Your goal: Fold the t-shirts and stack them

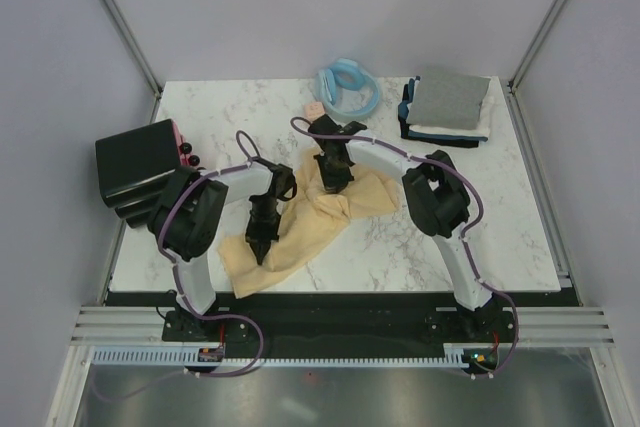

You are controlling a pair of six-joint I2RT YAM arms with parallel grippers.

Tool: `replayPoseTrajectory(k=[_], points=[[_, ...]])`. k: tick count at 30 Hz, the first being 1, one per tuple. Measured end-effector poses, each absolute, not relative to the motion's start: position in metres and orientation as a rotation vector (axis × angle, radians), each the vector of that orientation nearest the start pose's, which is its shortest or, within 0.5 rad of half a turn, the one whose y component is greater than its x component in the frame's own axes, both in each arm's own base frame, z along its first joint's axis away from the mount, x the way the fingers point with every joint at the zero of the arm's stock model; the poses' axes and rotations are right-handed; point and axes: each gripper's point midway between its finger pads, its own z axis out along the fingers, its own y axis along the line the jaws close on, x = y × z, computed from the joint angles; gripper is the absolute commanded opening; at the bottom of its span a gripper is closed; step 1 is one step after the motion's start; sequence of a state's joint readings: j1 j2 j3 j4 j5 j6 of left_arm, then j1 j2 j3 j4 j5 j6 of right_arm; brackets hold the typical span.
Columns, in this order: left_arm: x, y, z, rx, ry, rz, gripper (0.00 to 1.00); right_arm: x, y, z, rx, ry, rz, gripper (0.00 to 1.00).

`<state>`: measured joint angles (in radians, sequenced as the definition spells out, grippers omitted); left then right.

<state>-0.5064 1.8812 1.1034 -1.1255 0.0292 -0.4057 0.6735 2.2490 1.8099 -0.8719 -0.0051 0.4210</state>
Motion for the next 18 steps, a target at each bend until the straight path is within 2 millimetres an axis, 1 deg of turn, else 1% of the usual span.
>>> replayPoseTrajectory(k=[2,6,9,12,18], points=[[0.161,-0.117,0.013,0.168,3.448,0.197,0.02,0.358,0.318,0.019,-0.391,2.873,0.265,0.06],[0.157,-0.123,0.016,0.188,3.449,0.155,0.02,0.379,0.338,0.021,-0.421,2.823,0.312,0.08],[0.154,-0.131,0.019,0.218,3.444,0.112,0.02,0.390,0.342,0.021,-0.415,2.804,0.323,0.07],[0.149,-0.139,0.021,0.253,3.448,0.071,0.02,0.395,0.343,0.020,-0.404,2.803,0.349,0.04],[0.144,-0.148,0.025,0.295,3.442,0.015,0.02,0.393,0.348,0.021,-0.385,2.825,0.429,0.04]])
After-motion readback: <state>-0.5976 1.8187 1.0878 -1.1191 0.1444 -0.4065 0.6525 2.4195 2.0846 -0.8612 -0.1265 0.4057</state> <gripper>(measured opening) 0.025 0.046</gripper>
